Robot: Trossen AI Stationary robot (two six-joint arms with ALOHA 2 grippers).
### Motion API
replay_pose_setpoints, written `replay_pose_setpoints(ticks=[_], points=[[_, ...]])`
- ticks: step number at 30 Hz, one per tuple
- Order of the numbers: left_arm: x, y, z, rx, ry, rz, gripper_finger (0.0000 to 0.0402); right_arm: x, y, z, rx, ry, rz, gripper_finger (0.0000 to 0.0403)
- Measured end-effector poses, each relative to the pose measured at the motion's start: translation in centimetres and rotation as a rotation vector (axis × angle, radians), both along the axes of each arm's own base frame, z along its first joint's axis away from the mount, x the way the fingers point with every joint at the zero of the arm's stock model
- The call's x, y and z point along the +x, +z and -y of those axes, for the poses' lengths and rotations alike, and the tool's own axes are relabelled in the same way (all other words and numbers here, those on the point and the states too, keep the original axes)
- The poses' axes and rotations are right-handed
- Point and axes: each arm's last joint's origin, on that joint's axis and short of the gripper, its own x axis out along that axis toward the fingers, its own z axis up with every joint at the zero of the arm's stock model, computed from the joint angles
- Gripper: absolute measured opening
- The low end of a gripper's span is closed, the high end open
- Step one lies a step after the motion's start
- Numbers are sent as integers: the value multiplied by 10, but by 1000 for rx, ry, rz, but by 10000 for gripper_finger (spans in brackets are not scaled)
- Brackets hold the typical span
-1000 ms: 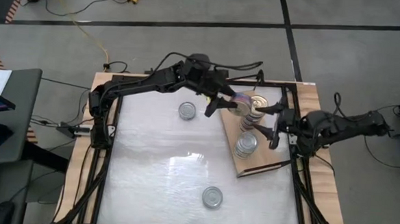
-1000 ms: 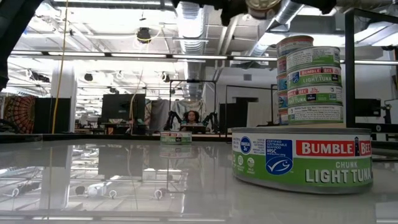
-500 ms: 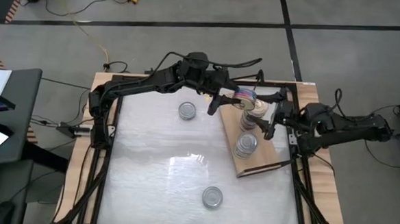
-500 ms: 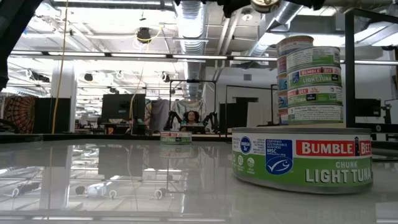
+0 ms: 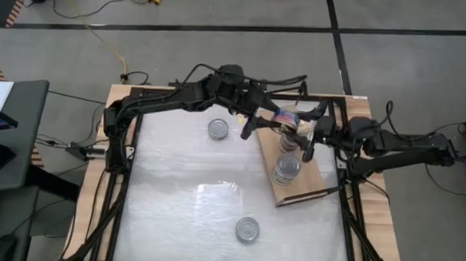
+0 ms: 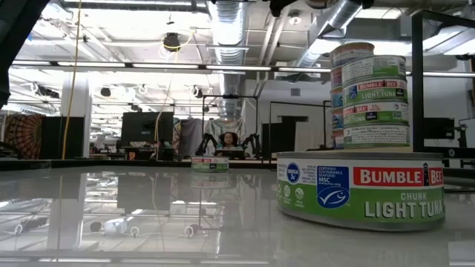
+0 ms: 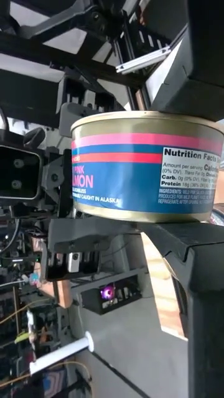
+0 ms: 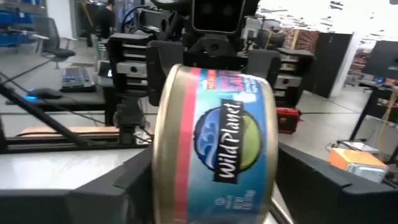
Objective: Stack canned seafood by type on shelf
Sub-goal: Stack the blue tuna can on top of the other blue tuna can on the shelf
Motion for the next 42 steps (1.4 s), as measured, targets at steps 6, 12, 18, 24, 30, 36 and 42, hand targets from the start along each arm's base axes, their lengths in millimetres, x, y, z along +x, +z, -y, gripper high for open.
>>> replay_pose_setpoints(ticks=[6,12,18,24,30,36,42], points=[[0,0,1,26,0,6,194,0,-2,0,6,5,-16,220],[1,-3,3,69,40,-21,202,0,-3,0,1,4,-27,210],[3,-6,11,266,84,-23,254,-6,-3,0,37,-4,-29,210],[4,-7,15,392,184,-34,322,-17,1,1,102,-23,-93,210],[-13,0,18,410,156,-113,339,-30,11,2,208,-35,-150,210],[-15,-16,26,382,60,-198,323,-43,17,4,344,-82,-214,211],[-4,-57,47,414,35,-207,302,-57,29,10,466,-163,-228,213]])
